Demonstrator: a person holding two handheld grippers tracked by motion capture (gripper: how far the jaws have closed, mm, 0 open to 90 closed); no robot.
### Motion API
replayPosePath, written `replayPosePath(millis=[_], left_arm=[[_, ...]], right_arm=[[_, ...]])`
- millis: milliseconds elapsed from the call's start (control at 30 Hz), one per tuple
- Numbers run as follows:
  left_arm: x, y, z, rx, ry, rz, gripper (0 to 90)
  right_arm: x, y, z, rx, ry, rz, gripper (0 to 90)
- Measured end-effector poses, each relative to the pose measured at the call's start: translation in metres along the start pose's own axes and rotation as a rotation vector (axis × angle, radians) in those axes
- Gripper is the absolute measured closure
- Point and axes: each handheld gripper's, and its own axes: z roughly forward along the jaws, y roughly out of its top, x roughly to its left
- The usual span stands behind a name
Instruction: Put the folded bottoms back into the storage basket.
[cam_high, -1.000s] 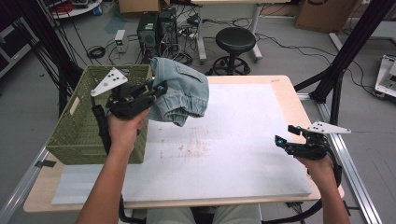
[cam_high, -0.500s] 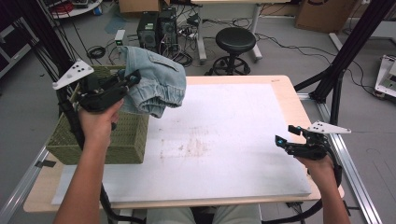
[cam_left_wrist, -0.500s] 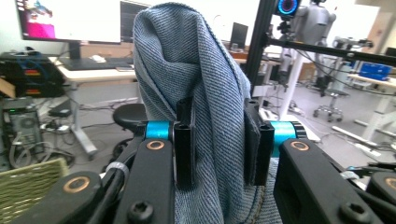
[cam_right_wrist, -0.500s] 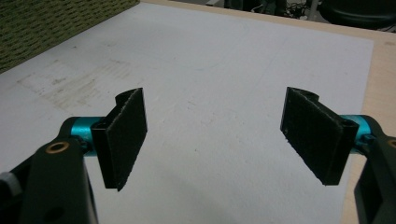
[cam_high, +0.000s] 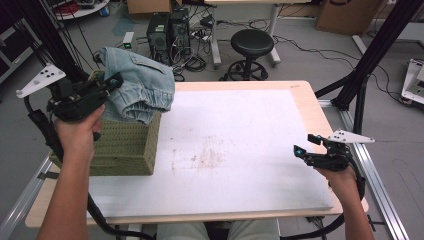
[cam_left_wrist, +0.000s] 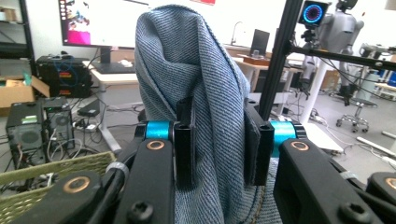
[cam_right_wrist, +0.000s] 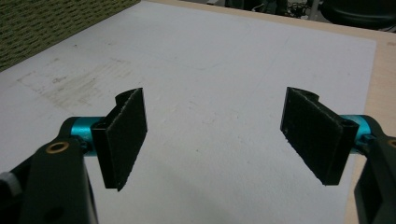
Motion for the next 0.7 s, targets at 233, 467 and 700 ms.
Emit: replayPosePath(millis=[233,467,700], left_arm=[[0.016,-0.012,-0.003,0.023,0.030,-0.038,69.9],[0.063,-0.045,-0.006,0.068,0.180,-0.133,64.8],[0.095,-0.078,-0.022,0.080,0.463,-0.178,30.0]], right_arm=[[0.001,0.000,0.002,0.005,0.002,-0.004,23.1],[0.000,-0.001,0.001,0.008,-0.001,0.000,23.1],[0.002,0.000,0.002,0.012,-0.002,-0.014,23.1]])
